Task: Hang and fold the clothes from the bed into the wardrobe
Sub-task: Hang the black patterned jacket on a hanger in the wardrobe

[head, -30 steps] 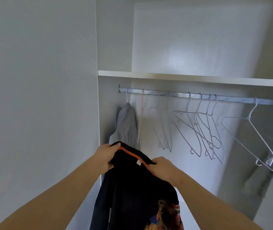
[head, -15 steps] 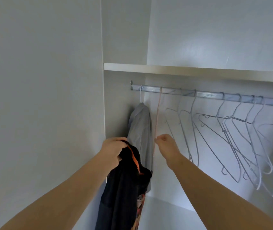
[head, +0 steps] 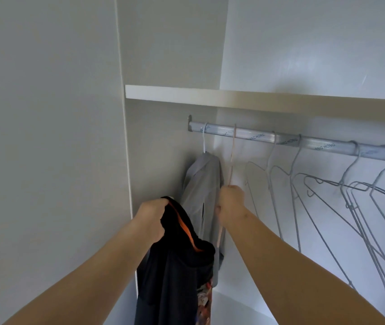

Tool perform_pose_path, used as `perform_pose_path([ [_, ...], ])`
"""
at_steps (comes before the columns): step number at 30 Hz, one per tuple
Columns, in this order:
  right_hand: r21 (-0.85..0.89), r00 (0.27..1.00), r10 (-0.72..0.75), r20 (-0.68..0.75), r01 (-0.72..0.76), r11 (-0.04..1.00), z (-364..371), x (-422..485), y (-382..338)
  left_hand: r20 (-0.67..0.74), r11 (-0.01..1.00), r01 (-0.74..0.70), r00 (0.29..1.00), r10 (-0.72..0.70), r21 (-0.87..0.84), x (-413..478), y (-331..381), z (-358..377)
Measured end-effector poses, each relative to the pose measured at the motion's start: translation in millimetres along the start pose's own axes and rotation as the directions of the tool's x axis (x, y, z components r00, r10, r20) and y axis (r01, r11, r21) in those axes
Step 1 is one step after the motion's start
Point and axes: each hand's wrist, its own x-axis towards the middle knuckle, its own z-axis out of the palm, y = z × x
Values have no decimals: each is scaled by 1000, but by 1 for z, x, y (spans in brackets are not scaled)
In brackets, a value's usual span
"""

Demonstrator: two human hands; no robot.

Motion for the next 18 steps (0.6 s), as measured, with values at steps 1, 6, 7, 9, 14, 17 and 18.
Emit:
perform_pose_path([
  [1, 19, 1000, 5, 23, -5, 1000, 1, 0, -2, -7, 1000, -5, 1000, 5, 4, 1, 1, 1],
  [6, -6, 991, -106, 83, 107, 994, -1, -17, -4, -18, 997, -45, 999, 47, 61, -2, 1, -1],
  [7, -16, 988, -122, 95, 124, 992, -4, -23, -2, -13, 996, -50, 999, 51, 69, -5, 0, -2],
  [9, -62, 982, -157, 102, 164, 985, -11, -35, 2, -5, 994, -62, 998, 63, 93, -9, 0, -5],
  [14, -201, 976, -202, 88, 216, 956, -28, -73, 22, 72, 978, -88, 995, 76, 188, -27, -2, -14],
  [17, -207, 977, -205, 54, 212, 955, -36, -109, 33, 138, 961, -115, 987, 82, 253, -45, -7, -24],
  [18, -220, 977, -207, 41, 211, 952, -39, -122, 38, 153, 955, -123, 985, 83, 271, -52, -9, -28],
])
